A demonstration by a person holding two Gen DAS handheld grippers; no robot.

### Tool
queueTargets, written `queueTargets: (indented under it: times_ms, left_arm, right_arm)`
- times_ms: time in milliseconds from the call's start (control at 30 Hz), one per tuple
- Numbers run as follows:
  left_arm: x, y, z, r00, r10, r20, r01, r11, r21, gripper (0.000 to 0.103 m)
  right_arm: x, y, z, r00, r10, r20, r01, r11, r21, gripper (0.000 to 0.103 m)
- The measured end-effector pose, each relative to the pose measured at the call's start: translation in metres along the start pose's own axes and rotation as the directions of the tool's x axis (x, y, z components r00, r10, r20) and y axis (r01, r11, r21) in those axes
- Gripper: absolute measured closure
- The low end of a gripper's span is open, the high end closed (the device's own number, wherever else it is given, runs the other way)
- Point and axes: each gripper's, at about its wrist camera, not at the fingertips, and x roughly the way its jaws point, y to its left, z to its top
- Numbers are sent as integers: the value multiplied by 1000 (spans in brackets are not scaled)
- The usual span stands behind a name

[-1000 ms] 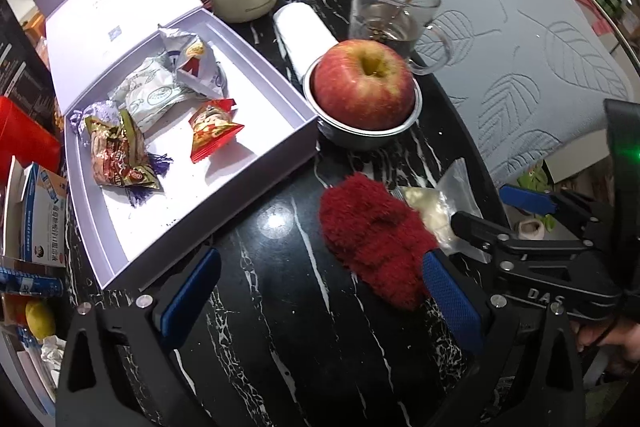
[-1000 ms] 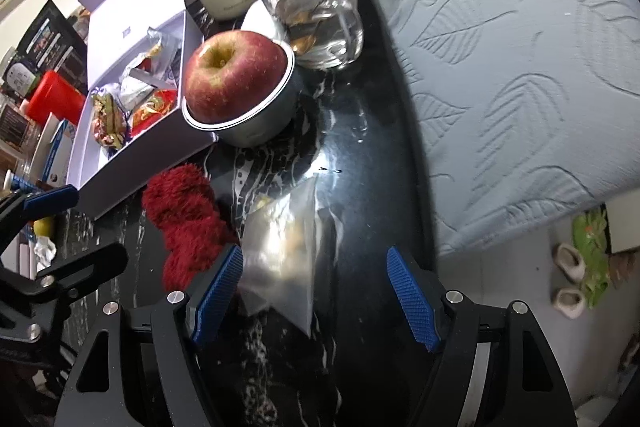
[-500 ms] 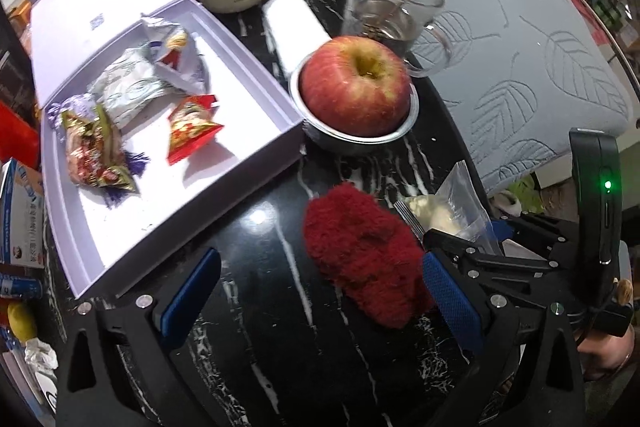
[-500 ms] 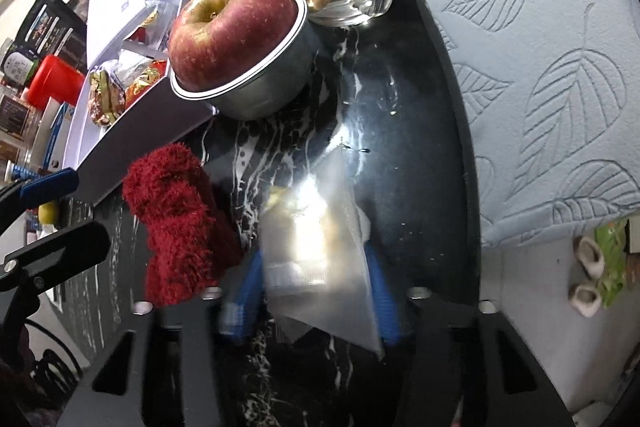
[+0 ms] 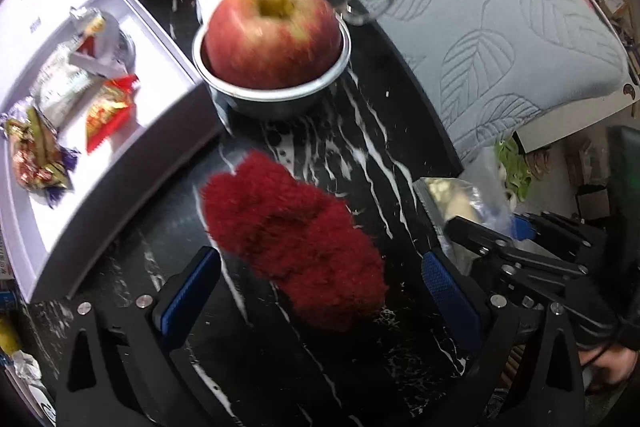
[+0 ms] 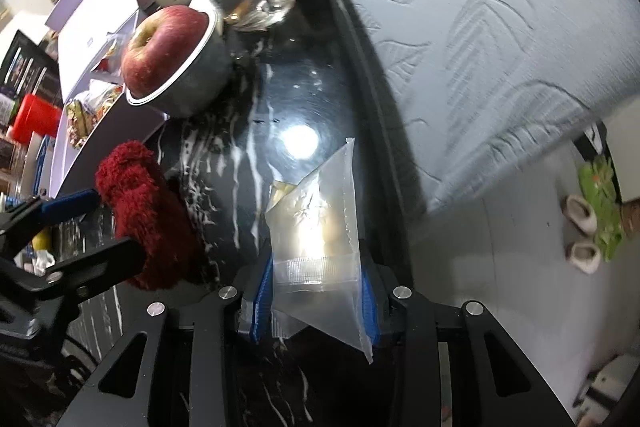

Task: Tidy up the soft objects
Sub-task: 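Grasp the clear plastic bag with the right tool while the left tool grasps the red fuzzy plush, then lift the red plush and clear bag with both tools off the table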

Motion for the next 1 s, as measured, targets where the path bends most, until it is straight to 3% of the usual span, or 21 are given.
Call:
queueTargets:
  times_ms: [67,167,300,467,567,667,1000]
  left_arm:
    - [13,-1,0,999,28,-40,-28,1000,-3,1]
    - [29,3,-1,996,-2,-87,-1,999,-40,1]
    - [37,1,-3,995,-8,-95,5,999,-39,2]
    - [35,-13,-9,997,58,-48,-55,997,56,30]
    - [31,-15,-13,999,46,-15,-45,995,84,50]
    - [27,-14,-20,1000,25,-11,-24,994,102,60]
    - [20,-19,-62,997,-18,-72,31,980,195,62]
  right_arm:
    - [-2,-2,-5,1000,-5,3,5,1000,16,67]
    - [-6,-3,-13,1000,-13,6,13,999,34,67]
    - [-10,-5,-22,1000,-23,13,22,999,50,67]
    - [-17,-4,-32,999,-35,27,33,998,59,67]
    - [-19,-2,-37,999,-37,33,35,997,65,67]
    - [-21,0,-43,999,-39,37,36,997,70,67]
    - [-31,11,-75,998,-45,41,41,995,92,67]
